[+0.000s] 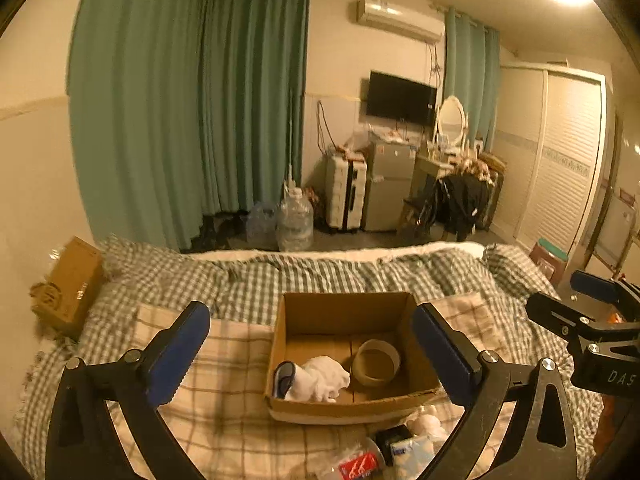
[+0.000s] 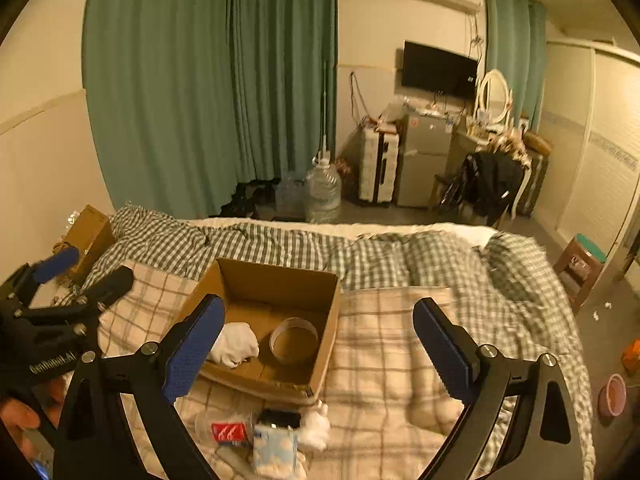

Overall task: Organize objects
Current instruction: 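Carry the sock and tape roll into the box and open both grippers, then grasp the blue tissue pack with the right gripper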

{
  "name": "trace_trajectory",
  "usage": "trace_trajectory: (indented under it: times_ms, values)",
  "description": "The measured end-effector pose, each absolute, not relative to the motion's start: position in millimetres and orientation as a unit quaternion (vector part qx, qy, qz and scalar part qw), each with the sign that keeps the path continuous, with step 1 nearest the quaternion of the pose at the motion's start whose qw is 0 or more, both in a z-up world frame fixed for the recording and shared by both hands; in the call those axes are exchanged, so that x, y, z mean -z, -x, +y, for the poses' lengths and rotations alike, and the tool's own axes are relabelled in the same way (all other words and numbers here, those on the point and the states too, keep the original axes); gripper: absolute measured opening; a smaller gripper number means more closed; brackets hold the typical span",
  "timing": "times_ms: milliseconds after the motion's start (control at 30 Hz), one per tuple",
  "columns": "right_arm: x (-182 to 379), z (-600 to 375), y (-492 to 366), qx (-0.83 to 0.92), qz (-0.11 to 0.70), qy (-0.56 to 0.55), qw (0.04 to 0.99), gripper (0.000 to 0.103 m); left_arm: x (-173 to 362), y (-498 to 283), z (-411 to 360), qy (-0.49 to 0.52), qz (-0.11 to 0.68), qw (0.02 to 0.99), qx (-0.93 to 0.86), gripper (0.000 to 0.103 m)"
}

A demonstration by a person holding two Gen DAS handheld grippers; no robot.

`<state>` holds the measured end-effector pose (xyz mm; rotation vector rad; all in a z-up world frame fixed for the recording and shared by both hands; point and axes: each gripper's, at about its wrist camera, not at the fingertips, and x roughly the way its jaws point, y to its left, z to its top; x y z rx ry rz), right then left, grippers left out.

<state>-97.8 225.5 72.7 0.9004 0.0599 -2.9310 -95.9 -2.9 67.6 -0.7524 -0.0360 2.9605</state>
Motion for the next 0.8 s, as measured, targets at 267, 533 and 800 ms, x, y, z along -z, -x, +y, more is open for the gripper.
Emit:
trace_trajectory:
  times_ms: [267, 533, 800]
  values:
    - [-94.2, 221.2, 33.1, 0.959, 0.03, -0.278, 0.037, 0.096, -76.6, 40.4, -23.0, 0.235, -0.022, 0.017, -0.972, 0.103]
    - [-68.1, 212.1, 11.8, 0.956, 0.035, -0.289, 0.036, 0.096, -41.6, 16.5, -38.4, 0.254, -0.026, 0.0, -0.967, 0.103]
    - [0.1, 201.8, 29.6, 0.936, 0.042, -0.349, 0.039, 0.096, 16.5, 29.0, -29.8, 0.303, -0.014, -0.004, -0.953, 0.103]
